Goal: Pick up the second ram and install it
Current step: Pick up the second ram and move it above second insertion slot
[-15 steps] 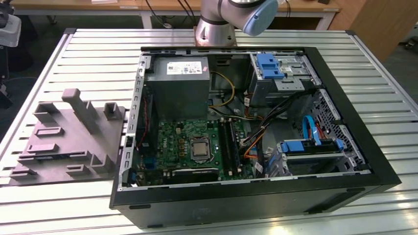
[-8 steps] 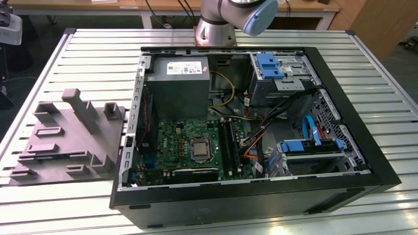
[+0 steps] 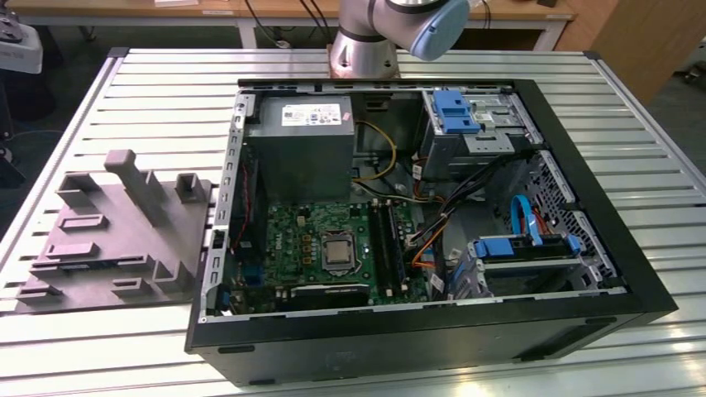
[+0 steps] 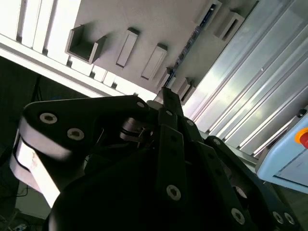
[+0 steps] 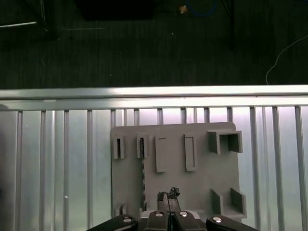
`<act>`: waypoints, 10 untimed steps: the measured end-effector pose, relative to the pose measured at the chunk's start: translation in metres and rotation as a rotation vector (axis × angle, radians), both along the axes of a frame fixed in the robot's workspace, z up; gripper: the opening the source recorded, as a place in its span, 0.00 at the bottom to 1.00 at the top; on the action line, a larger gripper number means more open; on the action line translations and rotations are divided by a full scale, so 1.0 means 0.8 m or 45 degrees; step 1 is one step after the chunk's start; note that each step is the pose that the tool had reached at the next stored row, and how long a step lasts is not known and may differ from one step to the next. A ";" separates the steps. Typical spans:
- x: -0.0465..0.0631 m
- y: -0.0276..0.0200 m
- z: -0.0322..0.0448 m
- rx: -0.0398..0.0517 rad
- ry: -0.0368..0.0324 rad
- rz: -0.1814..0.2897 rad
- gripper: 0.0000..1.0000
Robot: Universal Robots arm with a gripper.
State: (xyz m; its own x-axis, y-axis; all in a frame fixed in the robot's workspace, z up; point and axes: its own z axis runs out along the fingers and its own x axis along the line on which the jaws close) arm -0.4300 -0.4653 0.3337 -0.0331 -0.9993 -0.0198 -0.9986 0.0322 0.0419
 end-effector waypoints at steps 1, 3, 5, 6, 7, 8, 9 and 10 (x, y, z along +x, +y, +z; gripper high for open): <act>0.000 -0.0002 -0.0005 0.000 -0.0001 0.000 0.10; 0.000 -0.0004 -0.0009 0.001 -0.0002 0.001 0.10; 0.000 -0.0004 -0.0009 0.001 -0.0001 0.001 0.10; 0.000 -0.0004 -0.0009 0.001 -0.0001 0.001 0.10; 0.000 -0.0004 -0.0010 0.001 -0.0001 0.001 0.10; 0.000 -0.0004 -0.0017 0.001 -0.0004 0.001 0.10; 0.000 -0.0004 -0.0030 0.001 -0.0005 0.001 0.10; 0.000 -0.0004 -0.0045 0.001 -0.0005 0.001 0.10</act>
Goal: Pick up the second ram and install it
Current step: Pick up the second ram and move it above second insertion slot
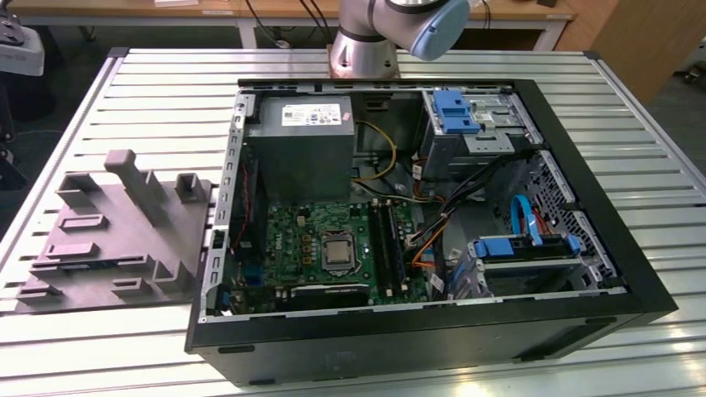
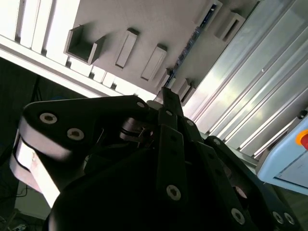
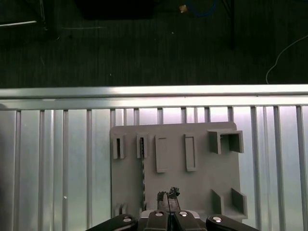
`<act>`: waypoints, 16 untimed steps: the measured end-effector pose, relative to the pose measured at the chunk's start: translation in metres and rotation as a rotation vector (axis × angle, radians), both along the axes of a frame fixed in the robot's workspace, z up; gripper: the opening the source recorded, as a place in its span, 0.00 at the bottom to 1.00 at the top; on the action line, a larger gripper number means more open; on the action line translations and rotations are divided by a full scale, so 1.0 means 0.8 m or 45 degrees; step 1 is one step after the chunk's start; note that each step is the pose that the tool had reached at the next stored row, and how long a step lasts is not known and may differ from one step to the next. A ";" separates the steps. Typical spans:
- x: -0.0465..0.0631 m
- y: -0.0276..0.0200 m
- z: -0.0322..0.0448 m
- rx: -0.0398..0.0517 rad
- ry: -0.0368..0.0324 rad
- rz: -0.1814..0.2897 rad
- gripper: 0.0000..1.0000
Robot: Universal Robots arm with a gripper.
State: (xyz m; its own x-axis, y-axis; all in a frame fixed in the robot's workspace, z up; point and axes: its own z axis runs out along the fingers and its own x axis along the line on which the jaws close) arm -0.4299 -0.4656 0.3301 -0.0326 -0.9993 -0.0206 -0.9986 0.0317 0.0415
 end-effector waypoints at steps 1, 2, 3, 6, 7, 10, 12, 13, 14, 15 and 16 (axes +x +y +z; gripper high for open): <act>0.000 0.0000 -0.0018 0.000 0.0001 0.000 0.10; 0.000 0.0000 -0.0039 0.000 -0.0001 0.000 0.10; 0.000 0.0000 -0.0059 0.000 -0.0002 0.000 0.10; 0.000 0.0000 -0.0112 0.000 -0.0004 0.000 0.10; 0.000 0.0000 -0.0127 0.000 -0.0003 0.000 0.10; 0.000 0.0000 -0.0175 0.000 -0.0002 0.000 0.10; 0.000 -0.0002 -0.0203 0.000 -0.0003 0.000 0.10; 0.000 -0.0004 -0.0215 0.000 -0.0004 0.000 0.10; 0.000 -0.0007 -0.0225 0.000 -0.0003 0.000 0.10; 0.000 -0.0011 -0.0234 0.000 -0.0002 0.000 0.10; 0.000 -0.0017 -0.0242 0.000 -0.0001 0.000 0.10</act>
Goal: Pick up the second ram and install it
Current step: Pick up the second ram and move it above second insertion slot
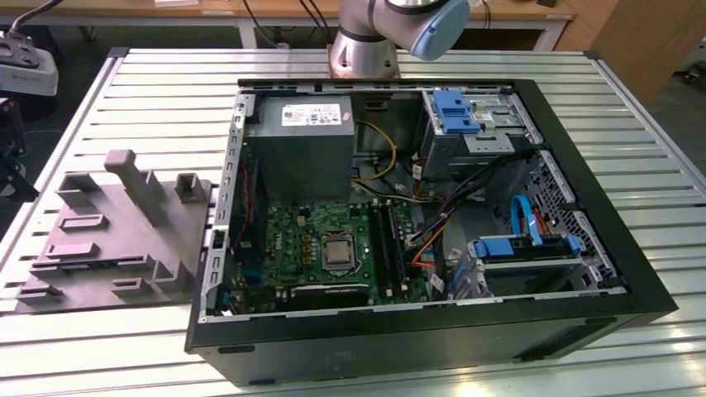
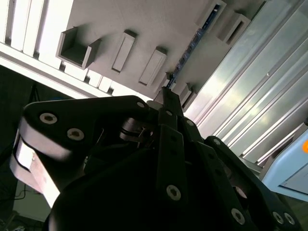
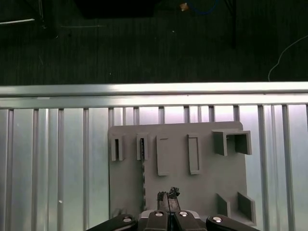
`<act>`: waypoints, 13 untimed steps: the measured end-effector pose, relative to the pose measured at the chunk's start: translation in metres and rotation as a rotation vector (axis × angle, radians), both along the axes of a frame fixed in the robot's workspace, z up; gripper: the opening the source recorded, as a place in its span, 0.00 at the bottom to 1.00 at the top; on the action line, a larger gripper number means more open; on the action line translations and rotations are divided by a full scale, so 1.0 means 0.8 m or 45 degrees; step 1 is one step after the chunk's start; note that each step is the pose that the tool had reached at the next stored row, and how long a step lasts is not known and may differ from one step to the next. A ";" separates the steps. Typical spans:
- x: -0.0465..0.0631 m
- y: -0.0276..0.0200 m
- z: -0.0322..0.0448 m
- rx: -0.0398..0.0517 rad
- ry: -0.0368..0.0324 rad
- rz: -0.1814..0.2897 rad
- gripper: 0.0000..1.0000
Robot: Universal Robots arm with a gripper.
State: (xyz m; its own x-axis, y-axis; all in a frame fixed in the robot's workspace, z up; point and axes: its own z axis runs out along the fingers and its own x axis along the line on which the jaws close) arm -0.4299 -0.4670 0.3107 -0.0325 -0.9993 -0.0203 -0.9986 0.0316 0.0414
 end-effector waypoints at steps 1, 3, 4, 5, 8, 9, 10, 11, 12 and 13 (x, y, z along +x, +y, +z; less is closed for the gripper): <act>0.000 -0.0008 -0.0008 0.000 -0.0001 0.000 0.10; 0.000 -0.0029 -0.0022 0.000 -0.0002 0.000 0.10; 0.000 -0.0039 -0.0031 0.000 -0.0002 0.000 0.10; 0.000 -0.0048 -0.0045 0.000 -0.0003 0.000 0.10; 0.000 -0.0068 -0.0105 0.000 -0.0001 0.000 0.10; 0.000 -0.0074 -0.0128 0.000 -0.0003 0.000 0.10; 0.000 -0.0081 -0.0146 0.000 -0.0003 0.000 0.10; 0.000 -0.0087 -0.0161 0.000 -0.0001 0.000 0.10; 0.000 -0.0092 -0.0175 0.000 -0.0002 0.000 0.10; 0.000 -0.0097 -0.0190 0.000 -0.0003 0.000 0.10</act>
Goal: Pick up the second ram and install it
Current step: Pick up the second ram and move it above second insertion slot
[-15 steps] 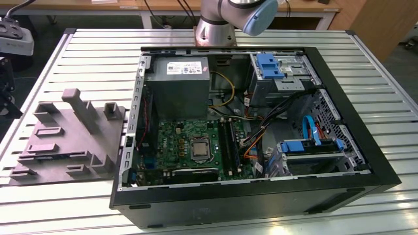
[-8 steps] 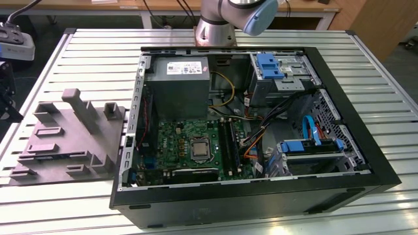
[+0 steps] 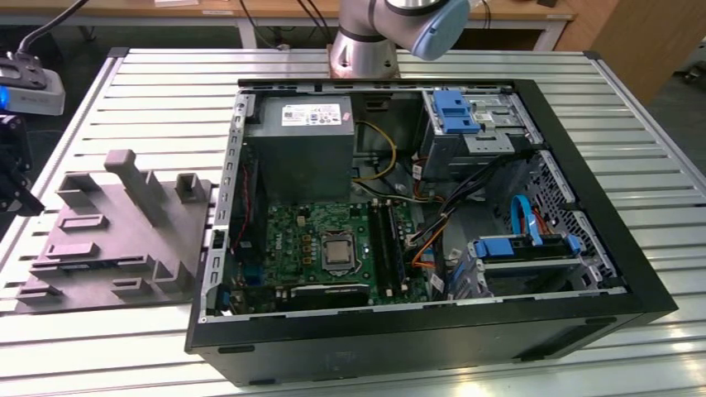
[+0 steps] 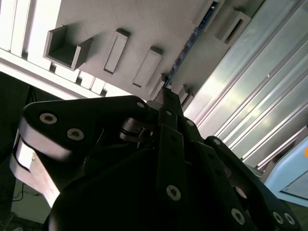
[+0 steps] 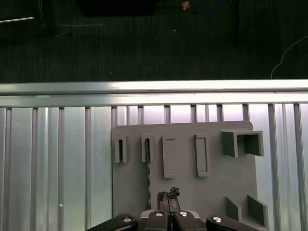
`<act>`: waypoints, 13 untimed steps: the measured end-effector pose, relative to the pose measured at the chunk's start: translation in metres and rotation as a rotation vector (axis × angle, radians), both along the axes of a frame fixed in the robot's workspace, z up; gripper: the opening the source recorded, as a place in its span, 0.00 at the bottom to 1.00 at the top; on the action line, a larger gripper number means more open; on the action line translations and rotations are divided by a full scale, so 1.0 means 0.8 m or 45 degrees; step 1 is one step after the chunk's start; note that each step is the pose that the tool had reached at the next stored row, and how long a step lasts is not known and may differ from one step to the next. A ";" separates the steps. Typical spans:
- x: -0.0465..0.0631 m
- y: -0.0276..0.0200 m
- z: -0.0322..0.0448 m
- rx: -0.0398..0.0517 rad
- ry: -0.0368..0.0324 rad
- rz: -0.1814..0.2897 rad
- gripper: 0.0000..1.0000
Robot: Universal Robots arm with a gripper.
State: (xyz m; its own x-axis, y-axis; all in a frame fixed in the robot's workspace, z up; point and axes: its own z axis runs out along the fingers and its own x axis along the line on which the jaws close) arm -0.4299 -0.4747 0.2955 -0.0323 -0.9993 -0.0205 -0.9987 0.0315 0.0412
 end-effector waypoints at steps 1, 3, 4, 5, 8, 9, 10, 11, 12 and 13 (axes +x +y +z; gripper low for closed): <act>0.000 -0.0005 -0.0016 0.000 -0.0001 0.000 0.10; 0.000 -0.0015 -0.0053 0.000 0.0000 0.000 0.10; 0.000 -0.0019 -0.0072 0.000 0.0000 0.000 0.10; 0.000 -0.0032 -0.0126 0.000 0.0001 0.000 0.10; 0.000 -0.0043 -0.0181 0.000 0.0001 0.001 0.10; 0.000 -0.0047 -0.0198 0.000 0.0000 0.001 0.10; 0.000 -0.0051 -0.0215 0.000 0.0001 0.001 0.10; 0.000 -0.0055 -0.0232 0.000 0.0000 0.001 0.10; 0.000 -0.0060 -0.0249 0.000 0.0001 0.001 0.10; 0.000 -0.0063 -0.0263 0.000 0.0000 0.002 0.10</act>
